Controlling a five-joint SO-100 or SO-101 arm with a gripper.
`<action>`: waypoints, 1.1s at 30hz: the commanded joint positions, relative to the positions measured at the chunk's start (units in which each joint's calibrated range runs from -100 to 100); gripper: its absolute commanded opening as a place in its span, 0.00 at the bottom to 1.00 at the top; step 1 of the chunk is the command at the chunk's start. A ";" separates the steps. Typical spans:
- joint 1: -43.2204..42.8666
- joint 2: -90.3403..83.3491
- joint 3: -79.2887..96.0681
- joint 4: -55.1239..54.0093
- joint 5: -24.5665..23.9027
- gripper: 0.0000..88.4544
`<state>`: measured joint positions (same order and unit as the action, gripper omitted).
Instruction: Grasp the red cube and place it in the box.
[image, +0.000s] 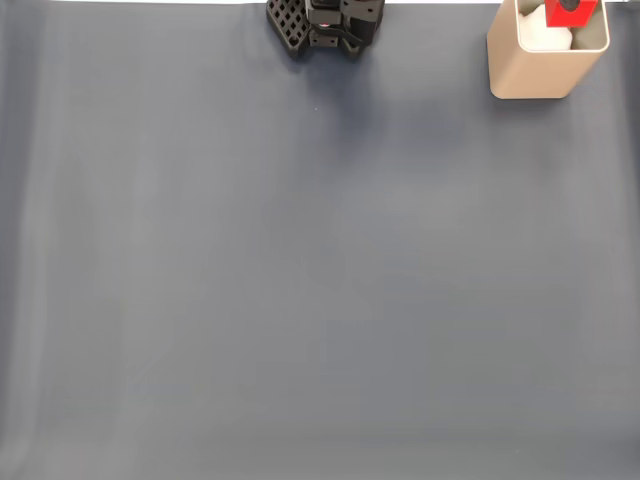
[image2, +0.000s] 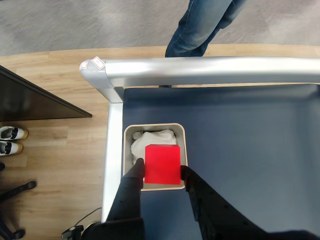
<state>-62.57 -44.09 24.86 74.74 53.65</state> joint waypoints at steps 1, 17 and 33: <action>-0.08 -0.69 -1.89 -0.92 -0.34 0.07; 1.05 -0.17 -2.44 -7.48 -4.25 0.39; 1.12 -1.30 -1.53 -7.23 -5.67 0.53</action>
<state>-61.44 -44.00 24.86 67.91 48.38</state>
